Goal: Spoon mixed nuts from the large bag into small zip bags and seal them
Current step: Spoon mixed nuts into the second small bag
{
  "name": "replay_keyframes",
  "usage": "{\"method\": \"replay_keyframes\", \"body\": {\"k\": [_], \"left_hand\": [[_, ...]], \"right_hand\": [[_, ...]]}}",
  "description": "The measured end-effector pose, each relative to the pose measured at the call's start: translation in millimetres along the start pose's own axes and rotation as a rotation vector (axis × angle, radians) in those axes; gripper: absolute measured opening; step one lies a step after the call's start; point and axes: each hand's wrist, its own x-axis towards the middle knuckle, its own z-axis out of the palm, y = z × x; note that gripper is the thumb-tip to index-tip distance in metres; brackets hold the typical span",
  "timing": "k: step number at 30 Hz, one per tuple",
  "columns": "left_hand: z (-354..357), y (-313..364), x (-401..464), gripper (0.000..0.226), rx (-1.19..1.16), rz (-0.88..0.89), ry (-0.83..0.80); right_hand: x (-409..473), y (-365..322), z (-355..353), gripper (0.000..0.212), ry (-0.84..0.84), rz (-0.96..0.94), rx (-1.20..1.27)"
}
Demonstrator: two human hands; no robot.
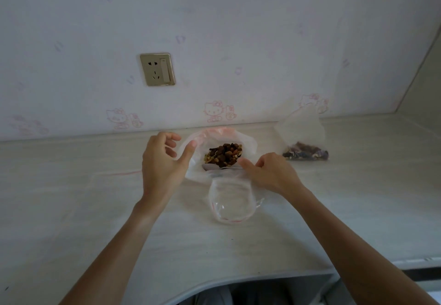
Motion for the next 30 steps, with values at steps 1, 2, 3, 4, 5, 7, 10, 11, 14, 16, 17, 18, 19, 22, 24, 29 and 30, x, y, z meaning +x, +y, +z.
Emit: {"method": "replay_keyframes", "body": {"k": [1, 2, 3, 4, 5, 7, 10, 11, 14, 16, 17, 18, 19, 22, 24, 29, 30], "left_hand": [[4.5, -0.3, 2.2, 0.038, 0.009, -0.011, -0.009], [9.2, -0.6, 4.9, 0.042, 0.015, -0.022, -0.023], [13.6, -1.0, 7.4, 0.045, 0.025, -0.028, -0.034], [17.7, -1.6, 10.6, 0.047, 0.037, -0.030, -0.044], [21.1, -2.3, 14.4, 0.049, 0.053, -0.036, -0.062], [26.9, -3.1, 23.9, 0.058, 0.096, -0.072, -0.143], [31.6, -1.4, 35.4, 0.063, 0.168, -0.098, -0.267], [32.4, -0.9, 37.1, 0.060, 0.179, -0.087, -0.270], [35.8, -0.7, 37.3, 0.055, 0.225, -0.032, -0.243], [40.0, -0.5, 35.3, 0.055, 0.265, -0.015, -0.245], [42.1, -0.5, 34.5, 0.054, 0.292, -0.023, -0.259], [44.6, -1.3, 34.3, 0.051, 0.317, -0.034, -0.277], [46.4, -2.5, 33.6, 0.049, 0.328, -0.043, -0.290], [50.4, -9.8, 27.5, 0.051, 0.281, -0.021, -0.242], [53.8, -16.2, 19.0, 0.043, 0.217, 0.032, -0.168], [59.4, -23.7, 5.5, 0.025, 0.024, 0.039, -0.039], [59.1, -24.0, 5.7, 0.024, -0.002, 0.040, -0.029]], "right_hand": [[1.2, -2.4, -0.1, 0.068, -0.026, 0.009, -0.005], [1.7, -4.2, -0.5, 0.066, -0.051, 0.016, -0.007], [2.4, -5.2, -0.9, 0.064, -0.072, 0.018, 0.007], [3.6, -5.6, -1.6, 0.063, -0.085, 0.016, 0.048], [4.7, -5.6, -2.4, 0.060, -0.089, 0.013, 0.119], [5.8, -6.8, -5.9, 0.048, -0.085, 0.009, 0.299], [4.9, -10.0, -14.3, 0.041, -0.027, -0.034, 0.456], [4.5, -12.1, -18.4, 0.040, 0.004, -0.068, 0.455], [5.5, -21.8, -31.6, 0.040, 0.109, -0.200, 0.371], [8.4, -28.0, -36.8, 0.039, 0.167, -0.259, 0.280], [9.8, -30.3, -38.3, 0.039, 0.190, -0.276, 0.233], [10.8, -31.9, -39.4, 0.041, 0.215, -0.289, 0.181], [10.7, -33.0, -40.0, 0.044, 0.242, -0.304, 0.123], [8.2, -33.4, -38.9, 0.052, 0.296, -0.348, -0.019], [5.1, -32.9, -36.2, 0.054, 0.302, -0.372, -0.043], [-4.9, -34.8, -28.0, 0.056, 0.270, -0.379, -0.009], [-5.5, -33.5, -27.1, 0.056, 0.261, -0.351, 0.030]]}}
